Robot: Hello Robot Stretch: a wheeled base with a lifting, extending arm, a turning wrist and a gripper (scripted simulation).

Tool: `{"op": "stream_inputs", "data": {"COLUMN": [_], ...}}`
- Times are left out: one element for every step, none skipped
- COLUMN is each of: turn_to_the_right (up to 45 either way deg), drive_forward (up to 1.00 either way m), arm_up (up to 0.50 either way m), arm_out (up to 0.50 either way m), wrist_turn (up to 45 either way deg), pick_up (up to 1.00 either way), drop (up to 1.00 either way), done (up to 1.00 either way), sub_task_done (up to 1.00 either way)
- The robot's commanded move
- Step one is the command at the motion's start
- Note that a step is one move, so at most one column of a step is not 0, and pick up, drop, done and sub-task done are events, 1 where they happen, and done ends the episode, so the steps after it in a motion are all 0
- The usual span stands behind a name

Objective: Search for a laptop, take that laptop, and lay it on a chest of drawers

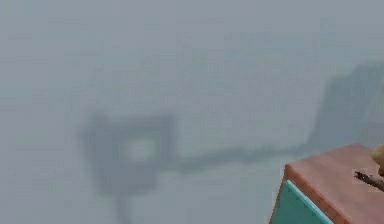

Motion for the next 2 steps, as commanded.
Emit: {"op": "stream_inputs", "data": {"turn_to_the_right": [0.0,0.0], "drive_forward": [0.00,0.00], "arm_up": [0.00,0.00], "arm_out": [0.00,-0.10], "wrist_turn": [0.0,0.0], "pick_up": [0.00,0.00], "drop": [1.00,0.00], "done": [0.00,0.00], "sub_task_done": [0.00,0.00]}}
